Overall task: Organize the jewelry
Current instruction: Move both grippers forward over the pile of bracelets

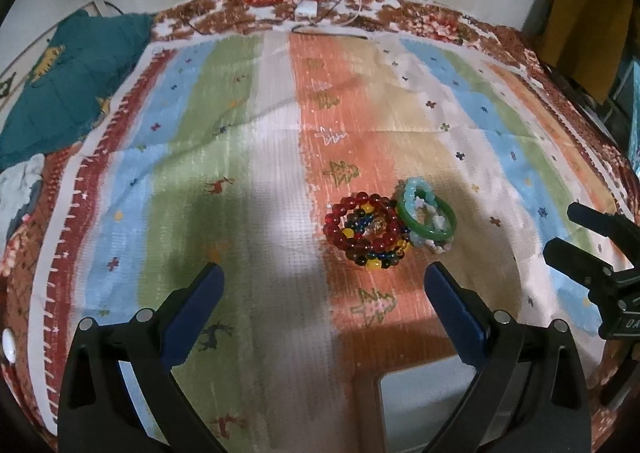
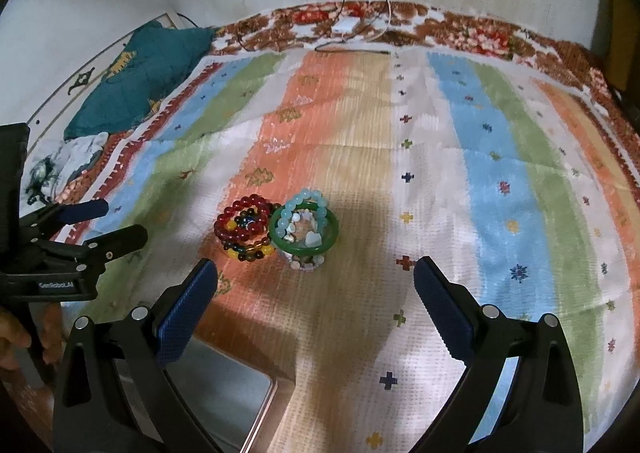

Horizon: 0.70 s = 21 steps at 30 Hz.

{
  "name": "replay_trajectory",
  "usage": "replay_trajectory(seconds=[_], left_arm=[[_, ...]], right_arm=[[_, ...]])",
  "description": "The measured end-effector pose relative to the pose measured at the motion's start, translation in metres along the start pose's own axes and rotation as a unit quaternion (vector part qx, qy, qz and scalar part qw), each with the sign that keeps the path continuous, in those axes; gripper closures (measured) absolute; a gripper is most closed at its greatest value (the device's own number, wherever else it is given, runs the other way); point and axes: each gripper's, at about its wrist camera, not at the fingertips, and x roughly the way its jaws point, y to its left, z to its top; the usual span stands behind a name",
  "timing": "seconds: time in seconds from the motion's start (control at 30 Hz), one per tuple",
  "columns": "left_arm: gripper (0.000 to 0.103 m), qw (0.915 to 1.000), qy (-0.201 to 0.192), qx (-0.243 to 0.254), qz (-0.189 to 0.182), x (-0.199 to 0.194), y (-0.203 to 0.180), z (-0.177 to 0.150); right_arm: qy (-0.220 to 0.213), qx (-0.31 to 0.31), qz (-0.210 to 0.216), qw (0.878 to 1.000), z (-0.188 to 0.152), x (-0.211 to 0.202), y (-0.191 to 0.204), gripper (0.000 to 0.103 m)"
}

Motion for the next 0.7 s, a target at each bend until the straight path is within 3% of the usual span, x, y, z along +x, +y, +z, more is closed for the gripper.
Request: replay_trajectory(seconds=[0.3,0.6,0.7], left_arm=[[0.006,0.9984,0.036,-0.035,-0.026,0.029,0.009,0.015],[0.006,0.9966,0.065,-0.033,-0.038,0.05,0.007,0.023],[0.011,0.9951,0.08,-0.041,-0.04,0.061,0.009,0.026]], right_arm=[[0.045,0.024,0.008,0.999,0.011,0.027,-0.012,0.004],[0.077,0.05,0.019,0.996,0.021,0.054,-0.024,0.004],[0.089,0.06,0.02,0.994,0.022,0.065,-0.029,0.004]])
